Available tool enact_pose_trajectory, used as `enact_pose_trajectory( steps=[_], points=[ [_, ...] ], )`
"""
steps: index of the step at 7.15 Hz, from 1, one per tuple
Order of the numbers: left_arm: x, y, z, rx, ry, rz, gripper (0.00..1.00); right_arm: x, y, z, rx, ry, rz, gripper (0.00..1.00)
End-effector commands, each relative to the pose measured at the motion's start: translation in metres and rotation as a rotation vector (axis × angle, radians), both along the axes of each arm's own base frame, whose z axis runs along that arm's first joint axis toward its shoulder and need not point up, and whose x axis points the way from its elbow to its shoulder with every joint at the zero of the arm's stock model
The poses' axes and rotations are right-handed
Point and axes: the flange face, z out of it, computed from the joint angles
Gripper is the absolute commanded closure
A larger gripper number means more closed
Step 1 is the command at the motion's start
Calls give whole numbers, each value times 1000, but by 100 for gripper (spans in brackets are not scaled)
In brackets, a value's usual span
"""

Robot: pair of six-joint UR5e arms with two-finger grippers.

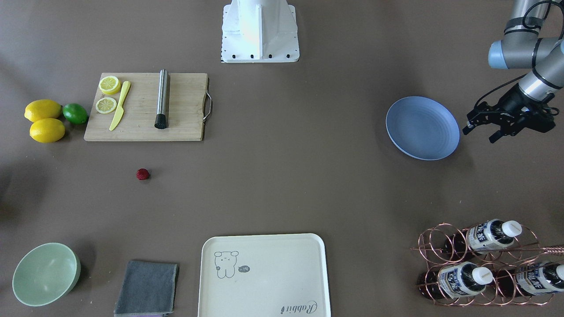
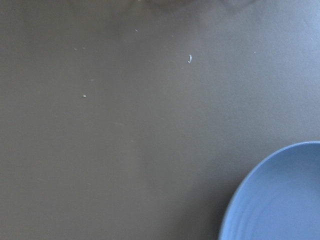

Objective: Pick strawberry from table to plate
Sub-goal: 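Reach the left gripper to the rim of the light blue plate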

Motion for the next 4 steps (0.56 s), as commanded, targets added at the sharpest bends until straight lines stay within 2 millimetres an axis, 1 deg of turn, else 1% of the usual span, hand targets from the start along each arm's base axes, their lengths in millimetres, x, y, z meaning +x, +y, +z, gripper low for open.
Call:
enact_pose_trajectory(
  steps=[1,2,3,4],
  points=[
    [31,14,-2,6,24,-5,2,-5,0,-1,2,-7,7,0],
    [35,16,-2,9,22,0,7,-4,1,0,0,-7,7,0],
    [34,16,1,9,16,-5,22,-4,1,1,-1,-7,7,0],
    [34,16,4,8,10,-1,50,-4,1,1,-1,-7,7,0]
  ],
)
